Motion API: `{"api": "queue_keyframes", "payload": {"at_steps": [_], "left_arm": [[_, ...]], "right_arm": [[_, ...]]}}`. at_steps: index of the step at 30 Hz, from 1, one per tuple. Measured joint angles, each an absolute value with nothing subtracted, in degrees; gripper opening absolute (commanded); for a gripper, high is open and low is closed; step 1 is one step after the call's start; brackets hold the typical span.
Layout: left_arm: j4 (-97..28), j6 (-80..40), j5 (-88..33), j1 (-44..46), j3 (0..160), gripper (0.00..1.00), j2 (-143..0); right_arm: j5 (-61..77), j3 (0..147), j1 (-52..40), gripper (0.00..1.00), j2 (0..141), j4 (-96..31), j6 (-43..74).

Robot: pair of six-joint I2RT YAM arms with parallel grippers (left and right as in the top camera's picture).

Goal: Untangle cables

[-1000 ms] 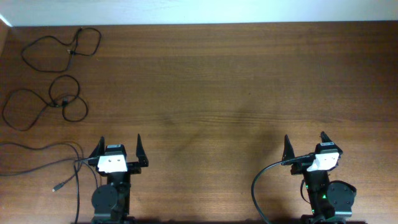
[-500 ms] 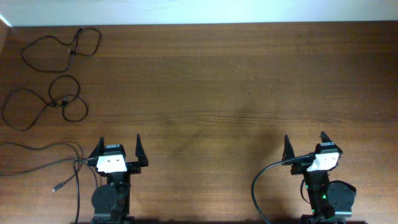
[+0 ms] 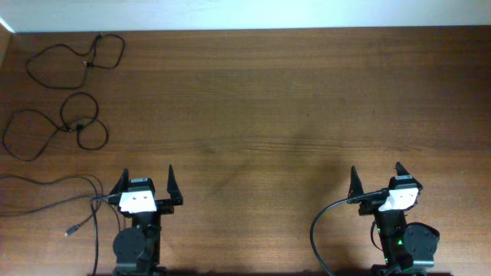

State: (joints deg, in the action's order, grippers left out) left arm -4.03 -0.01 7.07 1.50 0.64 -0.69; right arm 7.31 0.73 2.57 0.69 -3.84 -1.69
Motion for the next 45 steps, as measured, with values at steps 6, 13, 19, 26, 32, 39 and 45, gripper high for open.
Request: {"api": "queue_keyframes", "payload": {"at_steps": [6,13,19,26,32,39,45], "left_arm": [[-4.03,-0.01,7.07,1.5,0.64,0.99,-0.69],[-4.03,-0.01,7.07,1.5,0.64,0.99,-0.69],[-4.01,-0.01,7.07,1.5,0.64,0.99,-0.69],[-4.01,-0.01,7.07,1.5,0.64,0.99,-0.69],[-4.01,-0.01,7.07,1.5,0.64,0.99,-0.69],[-4.03,-0.01,7.07,1.5,0.64,0.99,-0.69],[-4.01,-0.01,7.07,1.5,0.64,0.99,-0.69]], "right_arm": [[7.31,0.73,2.57,0.98,0.69,-3.84,-1.69],[7.31,0.73,2.57,0.98,0.69,-3.84,-1.72],[6.81,0.73,2.57,0.98,0.69,-3.86,-1.74],[6.44,0.73,2.57,0.98,0.69,-3.86,-1.72],[6.44,0.73,2.57,0.98,0.69,-3.86,-1.72],[6.44,0.73,2.57,0.98,0.69,-3.86,-1.74],[6.44,0.73,2.57,0.98,0.69,-3.86,-1.72]]}}
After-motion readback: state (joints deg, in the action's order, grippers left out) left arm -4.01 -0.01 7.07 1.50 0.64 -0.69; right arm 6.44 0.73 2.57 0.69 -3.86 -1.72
